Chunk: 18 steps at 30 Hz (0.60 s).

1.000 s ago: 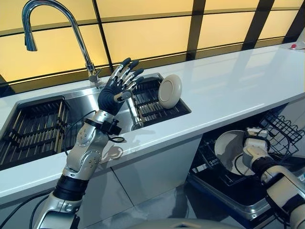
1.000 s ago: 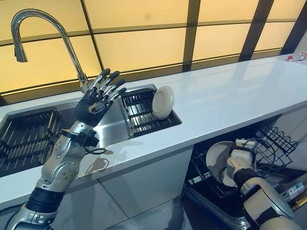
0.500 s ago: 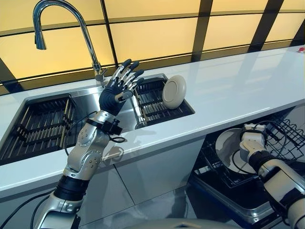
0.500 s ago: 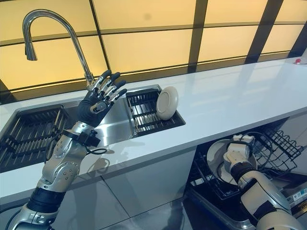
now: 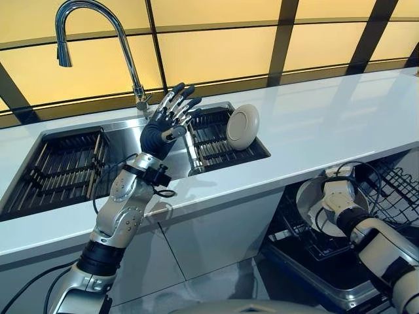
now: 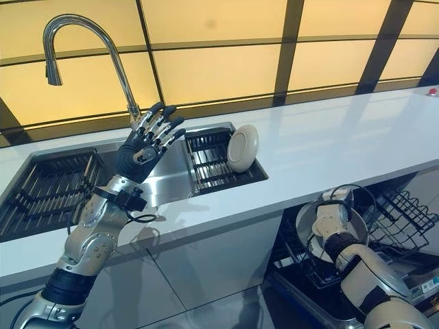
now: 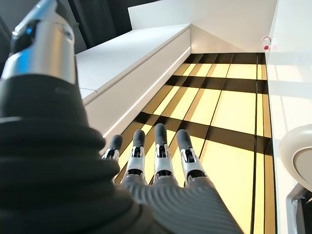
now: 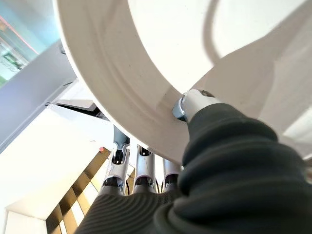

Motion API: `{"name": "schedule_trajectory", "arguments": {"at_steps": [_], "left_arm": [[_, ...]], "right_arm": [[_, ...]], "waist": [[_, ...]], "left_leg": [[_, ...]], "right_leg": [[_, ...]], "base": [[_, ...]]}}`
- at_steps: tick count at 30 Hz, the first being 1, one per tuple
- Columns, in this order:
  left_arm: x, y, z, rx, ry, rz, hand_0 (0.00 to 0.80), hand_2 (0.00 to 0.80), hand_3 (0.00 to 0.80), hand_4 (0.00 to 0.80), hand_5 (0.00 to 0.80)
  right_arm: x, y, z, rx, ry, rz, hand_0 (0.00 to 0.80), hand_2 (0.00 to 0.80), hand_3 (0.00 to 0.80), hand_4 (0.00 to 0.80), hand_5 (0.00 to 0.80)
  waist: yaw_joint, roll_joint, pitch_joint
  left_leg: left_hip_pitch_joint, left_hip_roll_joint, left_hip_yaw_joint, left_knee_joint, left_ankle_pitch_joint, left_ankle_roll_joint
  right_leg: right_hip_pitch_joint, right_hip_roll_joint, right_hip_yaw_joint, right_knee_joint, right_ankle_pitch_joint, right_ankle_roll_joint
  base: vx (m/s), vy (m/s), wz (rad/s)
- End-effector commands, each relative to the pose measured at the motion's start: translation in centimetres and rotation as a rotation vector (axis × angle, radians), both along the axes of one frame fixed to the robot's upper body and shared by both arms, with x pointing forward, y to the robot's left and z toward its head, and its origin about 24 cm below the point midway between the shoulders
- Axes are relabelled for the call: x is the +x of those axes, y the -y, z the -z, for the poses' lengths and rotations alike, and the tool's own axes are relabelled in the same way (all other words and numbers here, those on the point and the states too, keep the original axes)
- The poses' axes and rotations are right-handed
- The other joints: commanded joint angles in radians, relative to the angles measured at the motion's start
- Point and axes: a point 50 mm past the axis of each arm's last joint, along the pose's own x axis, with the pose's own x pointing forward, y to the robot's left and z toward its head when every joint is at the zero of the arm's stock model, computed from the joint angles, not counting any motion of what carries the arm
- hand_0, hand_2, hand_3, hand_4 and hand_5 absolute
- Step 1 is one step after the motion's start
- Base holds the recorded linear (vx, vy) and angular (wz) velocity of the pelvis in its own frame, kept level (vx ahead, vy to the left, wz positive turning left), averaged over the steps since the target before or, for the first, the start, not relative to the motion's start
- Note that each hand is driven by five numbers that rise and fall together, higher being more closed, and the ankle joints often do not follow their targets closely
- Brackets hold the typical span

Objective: Take plates into dishwasher

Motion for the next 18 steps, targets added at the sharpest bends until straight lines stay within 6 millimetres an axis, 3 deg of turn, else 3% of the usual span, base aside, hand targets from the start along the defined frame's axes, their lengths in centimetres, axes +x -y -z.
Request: {"name": "schedule_trajectory", "arguments": {"at_steps": [1, 5, 8, 12, 18], "left_arm": [[0.3, 0.5, -2.5, -0.032, 0.132, 0.024, 0.0, 0.0, 0.0, 0.0, 0.0], [0.3, 0.4, -2.7, -0.032, 0.141, 0.012, 0.0, 0.0, 0.0, 0.0, 0.0], [0.2, 0.3, -2.7, -0.029, 0.139, 0.013, 0.0, 0.0, 0.0, 0.0, 0.0], [0.1, 0.8, -2.7, -0.018, 0.145, 0.029, 0.0, 0.0, 0.0, 0.0, 0.0], [0.1, 0.7, -3.2, -0.016, 0.146, 0.027, 0.0, 0.0, 0.0, 0.0, 0.0]], "right_arm": [[4.4, -6.4, -4.2, 0.142, 0.175, -0.239, 0.8, 0.8, 0.8, 0.8, 0.8], [3.7, -5.7, -2.8, 0.204, 0.073, -0.189, 0.8, 0.8, 0.8, 0.8, 0.8], [3.4, -5.2, -2.6, 0.008, 0.016, -0.218, 0.8, 0.8, 0.8, 0.8, 0.8], [2.6, -4.1, -1.6, -0.062, -0.031, -0.112, 0.8, 0.8, 0.8, 0.8, 0.8], [1.6, 0.5, -2.3, -0.012, 0.048, 0.105, 0.8, 0.8, 0.8, 0.8, 0.8]], "waist": [[0.062, -0.036, 0.016], [0.056, -0.038, 0.019], [0.053, -0.039, 0.02], [0.058, -0.037, 0.022], [0.057, -0.039, 0.024]], "left_leg": [[0.018, -0.081, -0.026, 0.007, -0.09, 0.095], [0.021, -0.08, -0.022, 0.007, -0.09, 0.094], [0.025, -0.078, -0.016, 0.007, -0.089, 0.094], [0.024, -0.077, -0.015, 0.007, -0.088, 0.095], [0.023, -0.076, -0.016, 0.007, -0.087, 0.091]], "right_leg": [[0.004, 0.017, -0.056, 0.01, -0.033, 0.003], [0.007, 0.017, -0.056, 0.01, -0.033, 0.002], [0.01, 0.017, -0.056, 0.01, -0.032, 0.002], [0.01, 0.016, -0.058, 0.01, -0.031, 0.004], [0.01, 0.016, -0.059, 0.01, -0.029, 0.007]], "base": [[0.0, 0.0, 0.0], [0.0, 0.0, 0.0], [0.0, 0.0, 0.0], [0.0, 0.0, 0.0], [-0.009, 0.001, 0.04]]}}
